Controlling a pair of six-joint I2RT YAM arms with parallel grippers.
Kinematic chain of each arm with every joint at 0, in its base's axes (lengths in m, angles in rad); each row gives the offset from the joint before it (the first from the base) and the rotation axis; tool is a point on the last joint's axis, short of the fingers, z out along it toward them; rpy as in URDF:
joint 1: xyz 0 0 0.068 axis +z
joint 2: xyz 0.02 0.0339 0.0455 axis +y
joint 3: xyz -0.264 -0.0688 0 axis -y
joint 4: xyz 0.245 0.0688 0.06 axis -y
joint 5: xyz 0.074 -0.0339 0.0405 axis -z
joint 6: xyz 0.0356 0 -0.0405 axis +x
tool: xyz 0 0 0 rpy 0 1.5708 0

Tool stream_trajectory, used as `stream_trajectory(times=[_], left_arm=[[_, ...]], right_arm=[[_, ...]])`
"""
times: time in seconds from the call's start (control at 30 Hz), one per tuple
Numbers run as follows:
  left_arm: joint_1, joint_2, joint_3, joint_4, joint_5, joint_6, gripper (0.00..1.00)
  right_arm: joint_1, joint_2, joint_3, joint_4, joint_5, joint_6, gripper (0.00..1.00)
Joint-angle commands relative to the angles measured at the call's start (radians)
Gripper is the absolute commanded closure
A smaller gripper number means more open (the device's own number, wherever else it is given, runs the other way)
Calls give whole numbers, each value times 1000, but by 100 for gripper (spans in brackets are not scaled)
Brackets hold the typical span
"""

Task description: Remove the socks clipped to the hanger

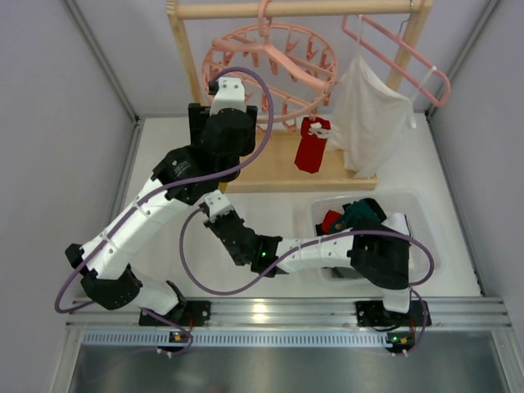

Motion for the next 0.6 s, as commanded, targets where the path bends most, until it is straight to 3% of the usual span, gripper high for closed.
stream_trajectory(times=[0.0, 0.3, 0.57], left_arm=[[17, 9, -8, 0, 61, -16, 13], [43, 60, 0, 2, 87, -10, 15], [68, 101, 26, 2, 79, 11, 25]], right_arm=[[26, 11, 44, -26, -2, -13, 100], [35, 28, 65, -30, -2, -30, 100], [48, 41, 73, -21, 9, -56, 100]])
